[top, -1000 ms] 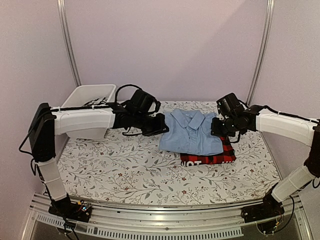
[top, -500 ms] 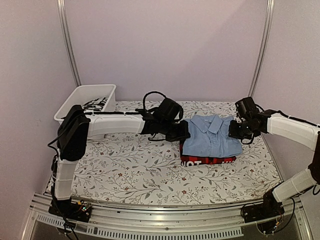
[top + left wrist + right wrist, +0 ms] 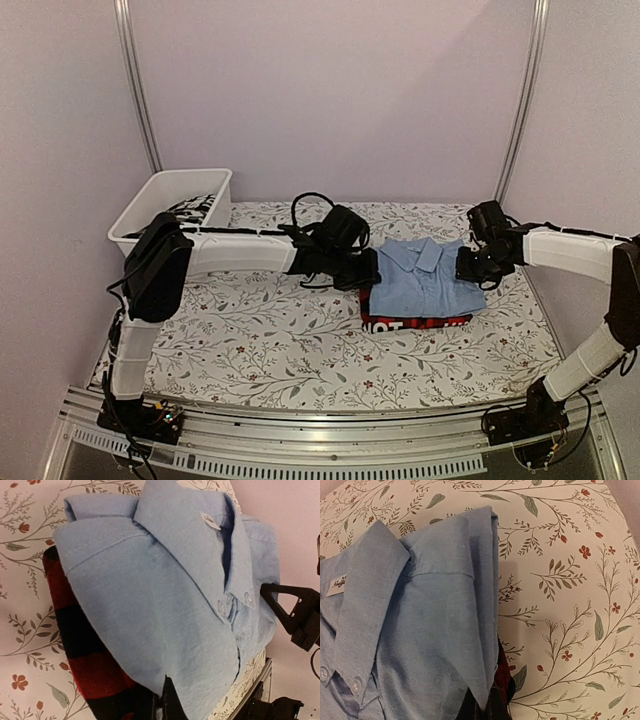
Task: Fold and stack the long sleeve shirts
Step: Place the square-folded shirt on the square-folded shirt.
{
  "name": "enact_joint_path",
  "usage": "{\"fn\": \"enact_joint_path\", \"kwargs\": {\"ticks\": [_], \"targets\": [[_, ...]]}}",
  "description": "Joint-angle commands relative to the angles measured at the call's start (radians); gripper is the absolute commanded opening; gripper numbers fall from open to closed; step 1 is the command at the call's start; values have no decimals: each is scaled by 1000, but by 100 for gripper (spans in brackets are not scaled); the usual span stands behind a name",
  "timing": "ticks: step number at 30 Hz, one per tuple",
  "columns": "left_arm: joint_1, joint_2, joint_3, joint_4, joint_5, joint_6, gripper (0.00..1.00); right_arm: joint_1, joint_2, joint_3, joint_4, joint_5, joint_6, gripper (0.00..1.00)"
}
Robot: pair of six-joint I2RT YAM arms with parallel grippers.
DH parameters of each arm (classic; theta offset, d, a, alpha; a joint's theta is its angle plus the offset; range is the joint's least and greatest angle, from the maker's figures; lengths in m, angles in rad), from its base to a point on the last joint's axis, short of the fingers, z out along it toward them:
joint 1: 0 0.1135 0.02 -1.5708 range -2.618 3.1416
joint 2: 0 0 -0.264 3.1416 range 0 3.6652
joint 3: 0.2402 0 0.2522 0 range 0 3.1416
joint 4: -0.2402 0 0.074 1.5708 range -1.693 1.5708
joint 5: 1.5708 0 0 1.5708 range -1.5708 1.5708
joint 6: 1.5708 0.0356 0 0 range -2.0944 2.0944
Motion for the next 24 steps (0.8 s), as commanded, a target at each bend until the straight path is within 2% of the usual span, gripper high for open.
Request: {"fn": "enact_joint_path", "kwargs": {"ticks": [1,8,12,16,21,24], "targets": [[-17,29,3,21,5,-21,0,-16,35,-9,58,11,-19,0],[-14,32,3,4,-18,-25,0,-21,54,-9,60,22,-24,5],[-14,29,0,0,-19,-22,1,-22,43,-1,38,34,-27,18],[-9,13,-5,-6,-21,-12,11,-22,16,39,-26,66,-34,32],[2,-48,-61,-7,-48,1,33,-19,-47,118,-123,66,-43,50],[16,-102,-111,-7,-74,15,35,14,-90,146,-148,50,-39,59]]}}
